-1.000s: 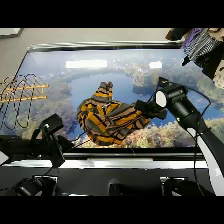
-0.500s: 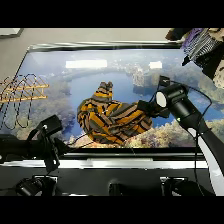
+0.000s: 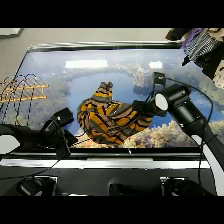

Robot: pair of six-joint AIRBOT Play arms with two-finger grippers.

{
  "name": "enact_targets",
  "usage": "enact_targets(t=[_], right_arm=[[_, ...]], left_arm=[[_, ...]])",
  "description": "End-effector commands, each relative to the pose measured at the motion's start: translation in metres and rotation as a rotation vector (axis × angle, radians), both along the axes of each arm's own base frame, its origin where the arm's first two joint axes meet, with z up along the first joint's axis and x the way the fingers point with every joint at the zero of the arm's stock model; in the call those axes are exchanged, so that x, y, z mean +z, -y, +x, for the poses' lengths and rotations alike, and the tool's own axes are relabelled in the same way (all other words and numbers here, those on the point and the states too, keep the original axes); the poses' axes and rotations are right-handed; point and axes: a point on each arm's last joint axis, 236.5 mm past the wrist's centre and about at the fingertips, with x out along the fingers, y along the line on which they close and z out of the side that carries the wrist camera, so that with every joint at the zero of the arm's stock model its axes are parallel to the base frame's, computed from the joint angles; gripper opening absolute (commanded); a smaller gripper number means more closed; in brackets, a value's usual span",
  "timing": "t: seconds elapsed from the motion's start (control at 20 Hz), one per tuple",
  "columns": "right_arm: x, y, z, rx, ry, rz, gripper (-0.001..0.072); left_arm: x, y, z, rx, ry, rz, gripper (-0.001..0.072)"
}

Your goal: Fold the clothes and pants, and hang the long-sleeved shirts on hangers.

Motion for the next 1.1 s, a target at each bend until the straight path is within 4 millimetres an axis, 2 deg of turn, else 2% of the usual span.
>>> enact_targets(t=[0.0, 0.15, 0.25, 0.4, 0.5, 0.65, 0.85, 1.05], right_arm=[[0.035, -0.007, 0.002, 0.054, 0.049, 0.012, 0.0027], [0.08, -0.015, 0.006, 0.09, 0.115, 0.052, 0.0027], [0.108, -0.024, 0.003, 0.118, 0.143, 0.102, 0.0027], [0.132, -0.026, -0.006, 0.128, 0.15, 0.129, 0.0027], [0.133, -0.024, -0.01, 0.128, 0.133, 0.122, 0.0028], [0.131, -0.026, -0.011, 0.13, 0.126, 0.126, 0.0028], [0.13, -0.026, -0.01, 0.13, 0.125, 0.125, 0.0028], [0.132, -0.028, -0.007, 0.131, 0.14, 0.134, 0.0028]], left_arm=[[-0.002, 0.009, 0.009, -0.019, 0.019, -0.02, 0.0015], [0.004, 0.022, 0.017, -0.028, 0.05, -0.076, 0.0015], [0.002, 0.026, 0.021, -0.027, 0.05, -0.082, 0.0015], [0.003, 0.033, 0.035, 0.0, 0.078, -0.11, 0.0015], [0.006, 0.041, 0.043, 0.019, 0.089, -0.147, 0.0015], [0.006, 0.059, 0.043, -0.014, 0.068, -0.212, 0.0015], [-0.01, 0.074, 0.053, -0.007, 0.022, -0.24, 0.0015], [-0.015, 0.092, 0.062, -0.001, -0.001, -0.305, 0.0015]])
